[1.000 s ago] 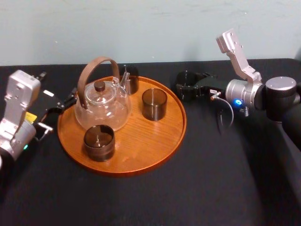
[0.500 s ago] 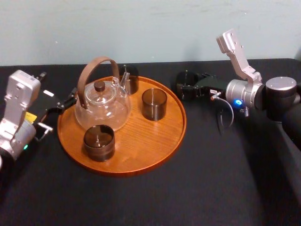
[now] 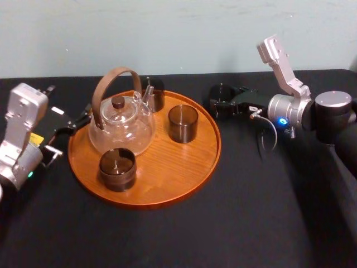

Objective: Pick up the glass from the table and place it on the tray.

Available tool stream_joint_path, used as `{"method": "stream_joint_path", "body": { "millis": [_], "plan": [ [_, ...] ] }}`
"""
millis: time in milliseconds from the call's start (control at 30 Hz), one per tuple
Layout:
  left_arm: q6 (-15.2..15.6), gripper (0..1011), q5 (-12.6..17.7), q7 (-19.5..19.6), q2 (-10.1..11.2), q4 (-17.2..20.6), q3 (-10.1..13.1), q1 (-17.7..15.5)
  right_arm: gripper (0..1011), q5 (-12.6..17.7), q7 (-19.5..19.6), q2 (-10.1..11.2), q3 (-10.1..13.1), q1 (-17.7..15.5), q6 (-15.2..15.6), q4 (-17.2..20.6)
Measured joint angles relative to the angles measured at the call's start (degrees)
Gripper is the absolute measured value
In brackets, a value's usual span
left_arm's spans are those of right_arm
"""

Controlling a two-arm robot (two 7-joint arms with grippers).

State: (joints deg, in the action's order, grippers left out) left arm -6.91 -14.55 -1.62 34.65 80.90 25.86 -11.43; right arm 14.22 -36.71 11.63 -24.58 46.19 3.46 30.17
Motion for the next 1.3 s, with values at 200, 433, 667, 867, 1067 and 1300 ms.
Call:
{"method": "stream_joint_path", "body": {
  "millis": [200,433,667,867,1067,1300],
  "plan": [
    [0.0,1001,0.01,0.0,0.0,0.0,0.0,0.0,904,0.25,-0.55,0.39,0.57,-0.62,0.84,1.32],
    [0.0,1001,0.01,0.0,0.0,0.0,0.0,0.0,904,1.24,-0.77,2.26,1.41,-3.34,2.69,7.9],
    [0.0,1002,0.0,0.0,0.0,0.0,0.0,0.0,904,2.4,-0.67,4.65,1.59,-6.53,4.51,15.15],
    [0.0,1001,0.0,0.0,0.0,0.0,0.0,0.0,904,3.64,-0.23,6.86,1.55,-9.13,5.97,20.69],
    [0.0,1001,0.0,0.0,0.0,0.0,0.0,0.0,904,4.68,0.09,9.35,1.25,-12.03,7.44,26.12],
    [0.0,1001,0.0,0.0,0.0,0.0,0.0,0.0,904,6.12,-0.4,12.44,0.78,-15.57,8.98,32.52]
  ]
}}
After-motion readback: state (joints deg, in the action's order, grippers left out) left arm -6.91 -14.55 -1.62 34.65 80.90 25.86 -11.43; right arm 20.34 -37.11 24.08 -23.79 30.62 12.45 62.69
